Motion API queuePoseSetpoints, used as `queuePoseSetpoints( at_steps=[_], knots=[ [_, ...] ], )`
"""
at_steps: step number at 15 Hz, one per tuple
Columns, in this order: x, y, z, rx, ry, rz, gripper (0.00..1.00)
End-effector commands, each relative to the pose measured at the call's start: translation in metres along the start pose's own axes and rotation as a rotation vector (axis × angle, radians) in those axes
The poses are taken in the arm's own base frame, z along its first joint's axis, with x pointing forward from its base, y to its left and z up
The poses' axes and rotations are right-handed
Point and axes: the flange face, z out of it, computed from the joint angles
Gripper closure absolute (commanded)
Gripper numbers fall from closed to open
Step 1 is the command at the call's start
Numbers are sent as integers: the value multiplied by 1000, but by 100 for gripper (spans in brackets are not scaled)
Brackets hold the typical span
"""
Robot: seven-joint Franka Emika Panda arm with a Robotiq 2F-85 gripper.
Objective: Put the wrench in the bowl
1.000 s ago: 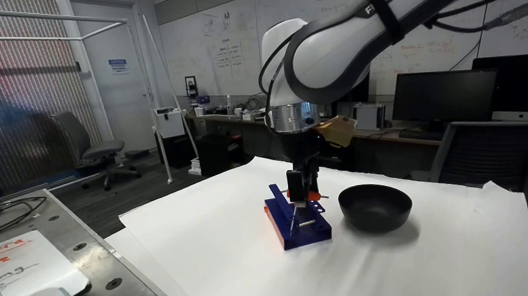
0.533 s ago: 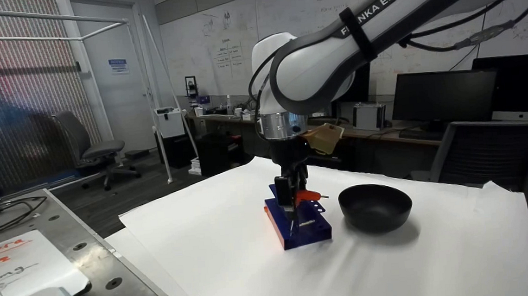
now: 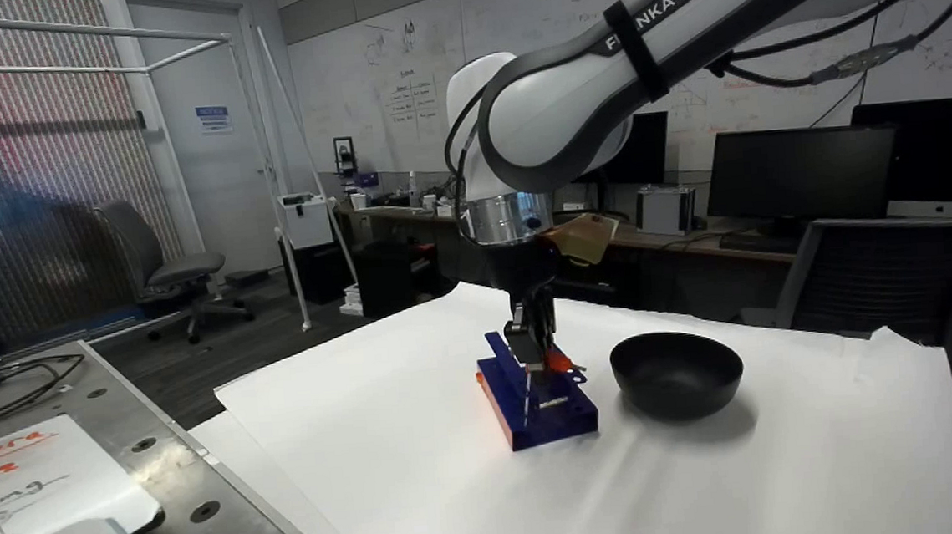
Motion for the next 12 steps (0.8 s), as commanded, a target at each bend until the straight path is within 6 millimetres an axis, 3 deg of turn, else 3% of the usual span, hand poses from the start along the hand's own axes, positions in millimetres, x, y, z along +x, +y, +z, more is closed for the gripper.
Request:
queuePoseSetpoints(
  at_steps=[1,4,7,12],
  knots=[
    [1,2,-13,2,-19,-27,96],
    [-4,-1,-24,-1,-25,-43,92],
    [-19,-9,-49,-24,-30,-61,92],
    [-41,-6,-86,-25,-10,-38,92]
  ],
)
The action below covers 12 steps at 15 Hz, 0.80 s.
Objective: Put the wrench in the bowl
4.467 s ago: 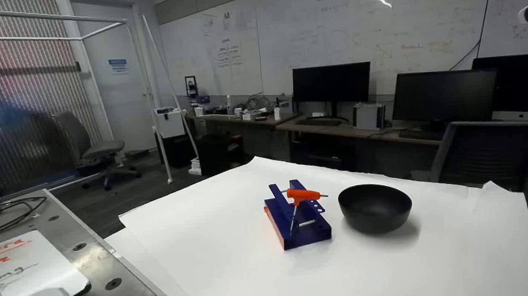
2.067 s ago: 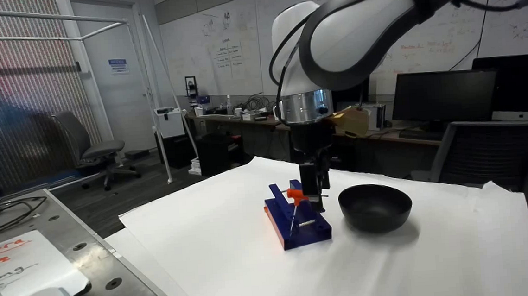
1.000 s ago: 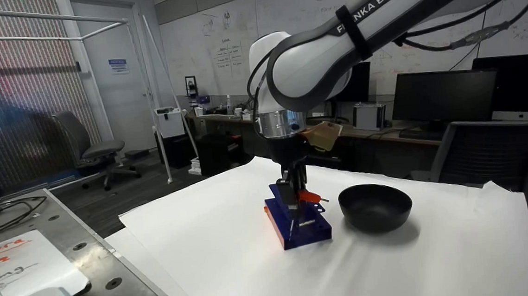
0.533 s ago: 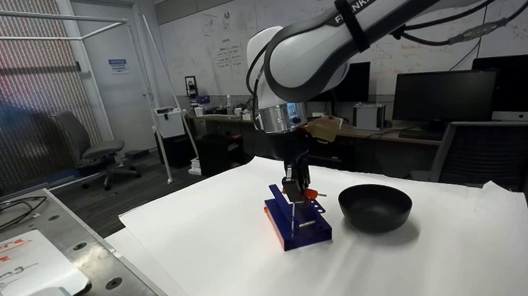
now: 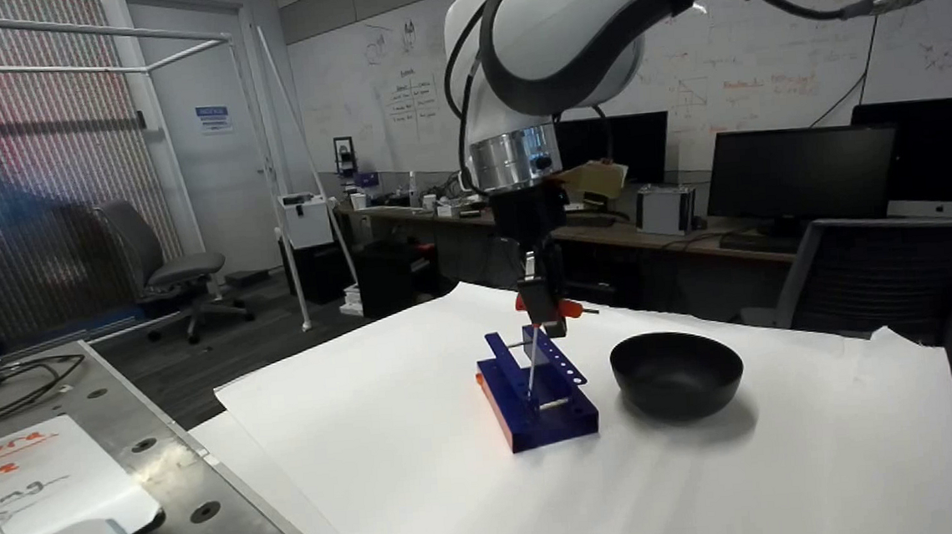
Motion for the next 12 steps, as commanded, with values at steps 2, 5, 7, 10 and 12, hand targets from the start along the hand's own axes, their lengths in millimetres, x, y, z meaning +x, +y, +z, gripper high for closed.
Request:
queuePoseSetpoints(
  at_steps=[2,5,7,10,12],
  knots=[
    [-31,2,-46,-30,40,25,92],
    [-48,11,-65,-61,60,81,93],
    [-60,22,-69,-80,58,132,92],
    [-77,48,-60,-95,28,228,93],
    [-88,66,-47,-98,-2,292,93]
  ],
)
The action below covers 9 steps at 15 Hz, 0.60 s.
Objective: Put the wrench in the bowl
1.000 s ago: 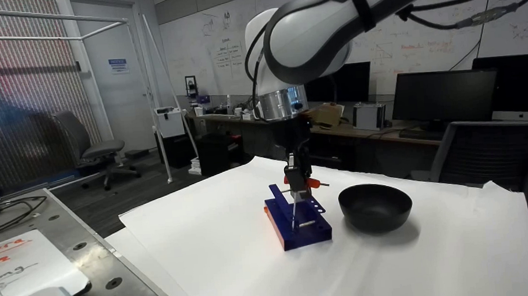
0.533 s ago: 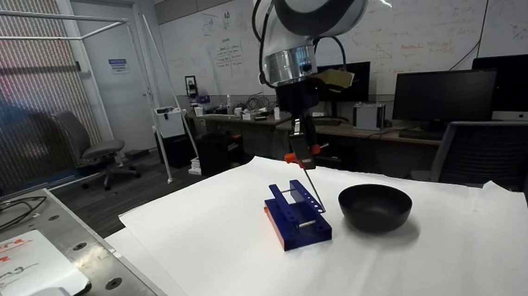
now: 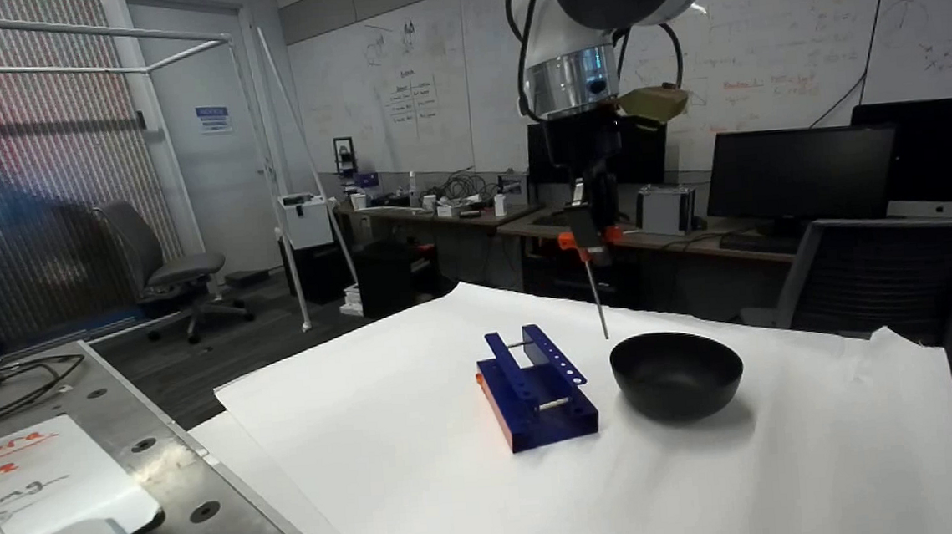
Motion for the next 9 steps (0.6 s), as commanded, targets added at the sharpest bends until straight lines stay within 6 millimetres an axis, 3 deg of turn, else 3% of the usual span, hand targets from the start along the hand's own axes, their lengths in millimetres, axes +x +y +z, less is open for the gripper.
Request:
queuePoseSetpoints(
  at_steps=[1,5,9],
  knots=[
    [-21,30,16,-22,-49,113,93],
    [-34,58,56,-2,-133,214,93],
    [-43,71,89,24,-205,264,92]
  ],
)
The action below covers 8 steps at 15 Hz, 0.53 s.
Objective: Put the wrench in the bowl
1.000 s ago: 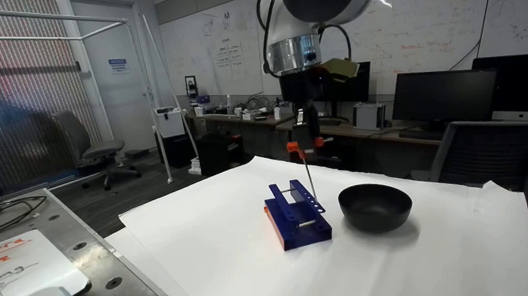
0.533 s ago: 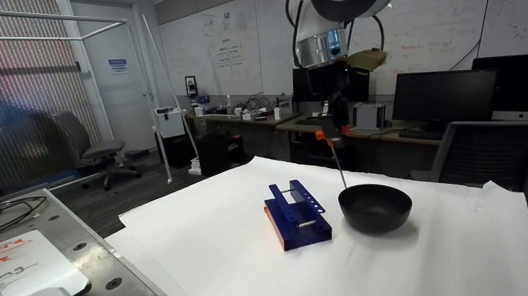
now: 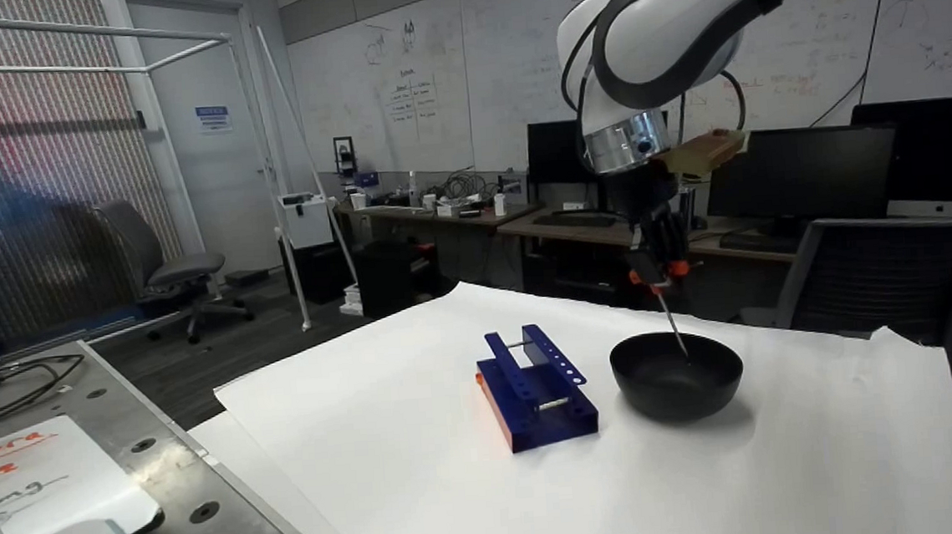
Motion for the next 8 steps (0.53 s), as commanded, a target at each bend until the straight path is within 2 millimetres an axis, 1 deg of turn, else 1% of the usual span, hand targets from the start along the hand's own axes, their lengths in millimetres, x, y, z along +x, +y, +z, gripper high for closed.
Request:
queuePoseSetpoints(
  at_steps=[1,4,6,8],
  knots=[
    [-5,6,19,14,-54,49,92],
    [-3,3,37,23,-92,61,92],
    [1,0,49,30,-117,67,89],
    [5,-3,59,38,-140,68,89]
  ],
)
